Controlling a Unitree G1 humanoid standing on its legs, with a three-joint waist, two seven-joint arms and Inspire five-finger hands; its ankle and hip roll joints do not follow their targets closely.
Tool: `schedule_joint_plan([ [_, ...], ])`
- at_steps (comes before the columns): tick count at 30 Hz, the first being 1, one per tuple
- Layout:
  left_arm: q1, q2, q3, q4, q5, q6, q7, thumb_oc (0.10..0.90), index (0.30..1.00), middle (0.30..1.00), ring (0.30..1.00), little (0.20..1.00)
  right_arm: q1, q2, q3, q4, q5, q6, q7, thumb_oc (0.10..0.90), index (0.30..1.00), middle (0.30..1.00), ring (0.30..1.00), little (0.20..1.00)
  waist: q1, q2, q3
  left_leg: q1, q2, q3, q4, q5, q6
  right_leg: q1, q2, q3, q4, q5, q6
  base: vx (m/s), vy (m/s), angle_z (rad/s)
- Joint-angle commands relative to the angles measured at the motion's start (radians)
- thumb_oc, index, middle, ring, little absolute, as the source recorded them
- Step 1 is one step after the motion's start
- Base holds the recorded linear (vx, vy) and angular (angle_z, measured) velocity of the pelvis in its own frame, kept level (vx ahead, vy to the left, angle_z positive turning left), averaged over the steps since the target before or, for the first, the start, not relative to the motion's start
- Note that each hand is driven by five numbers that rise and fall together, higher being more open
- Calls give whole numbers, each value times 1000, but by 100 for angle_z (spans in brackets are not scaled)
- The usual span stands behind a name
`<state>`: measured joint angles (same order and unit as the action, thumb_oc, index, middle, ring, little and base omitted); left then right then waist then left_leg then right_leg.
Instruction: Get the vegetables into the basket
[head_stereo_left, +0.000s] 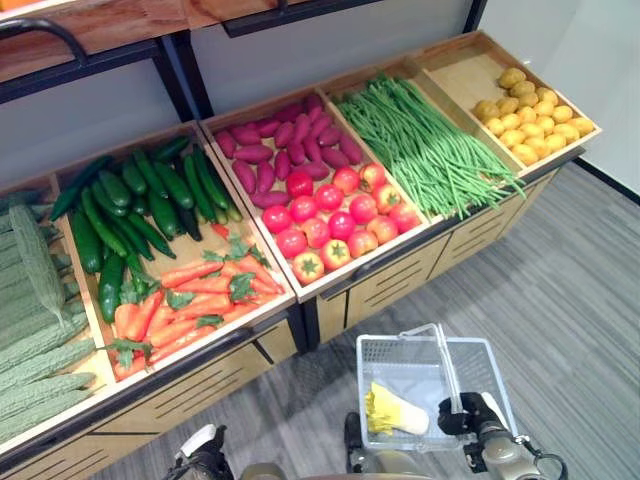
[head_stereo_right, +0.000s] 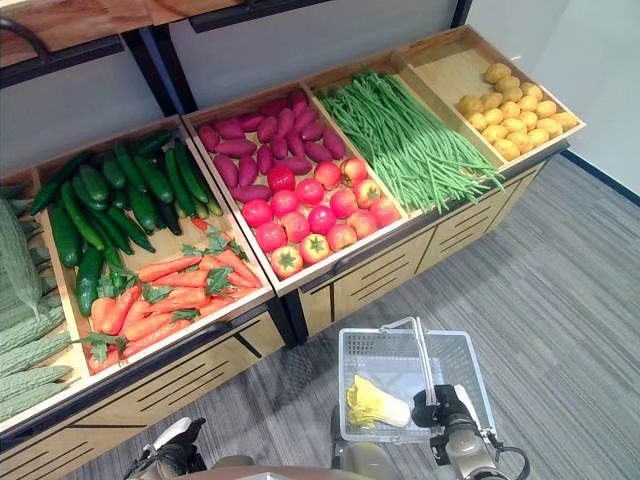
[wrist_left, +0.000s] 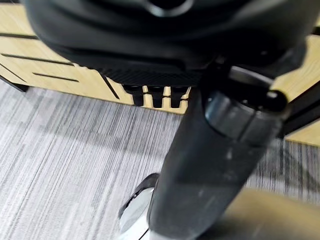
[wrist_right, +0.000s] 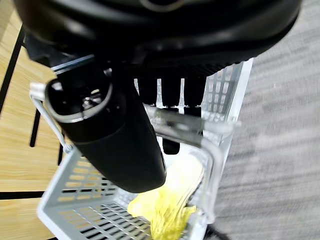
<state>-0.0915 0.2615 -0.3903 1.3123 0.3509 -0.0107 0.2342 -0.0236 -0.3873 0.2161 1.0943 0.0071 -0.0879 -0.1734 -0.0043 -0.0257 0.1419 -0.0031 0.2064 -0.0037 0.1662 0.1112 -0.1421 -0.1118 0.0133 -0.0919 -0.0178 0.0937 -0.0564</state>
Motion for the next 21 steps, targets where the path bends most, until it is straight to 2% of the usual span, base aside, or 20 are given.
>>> schedule_joint_plan([
  [1, -30, 28, 19, 2, -1, 5, 10, 900, 1000, 1000, 1000, 1000, -1, -54, -7, -20, -2, -48, -35, 400, 300, 300, 300, 300, -38, -18, 10, -11, -23, 201, -95, -40, 38, 4, -106, -27, 114, -60, 141, -34, -99, 75],
  [4, -25, 23, 17, 6, 6, 7, 9, 900, 1000, 1000, 1000, 1000, 3, -46, -5, 2, -6, -44, -32, 400, 300, 300, 300, 300, -33, -10, 4, -18, -49, 213, -120, -52, 46, 14, -105, -46, 93, -57, 146, 6, -24, 44],
  [10, -5, 19, 22, 18, 16, 7, 3, 900, 1000, 1000, 1000, 1000, 14, -23, -8, 21, -10, -40, -28, 400, 300, 300, 300, 300, -25, 1, -4, 13, -74, 214, -226, -35, 59, 26, -122, -66, 89, -55, 163, 39, 103, 9],
  [16, -2, 23, 25, 16, 10, -1, 6, 900, 1000, 1000, 1000, 1000, 8, 5, -9, 67, -19, -31, -27, 400, 300, 300, 300, 300, -16, -8, -9, 29, -115, 206, -253, -57, 87, 34, -162, -72, 90, -32, 194, 33, 177, 7],
  [21, 0, 35, 29, 12, 5, -5, 4, 900, 1000, 1000, 1000, 1000, -3, 21, -5, 85, -25, -26, -25, 400, 300, 300, 300, 300, -8, -23, -1, 37, -147, 196, -253, -77, 113, 23, -186, -52, 131, -25, 216, 6, 159, 6],
])
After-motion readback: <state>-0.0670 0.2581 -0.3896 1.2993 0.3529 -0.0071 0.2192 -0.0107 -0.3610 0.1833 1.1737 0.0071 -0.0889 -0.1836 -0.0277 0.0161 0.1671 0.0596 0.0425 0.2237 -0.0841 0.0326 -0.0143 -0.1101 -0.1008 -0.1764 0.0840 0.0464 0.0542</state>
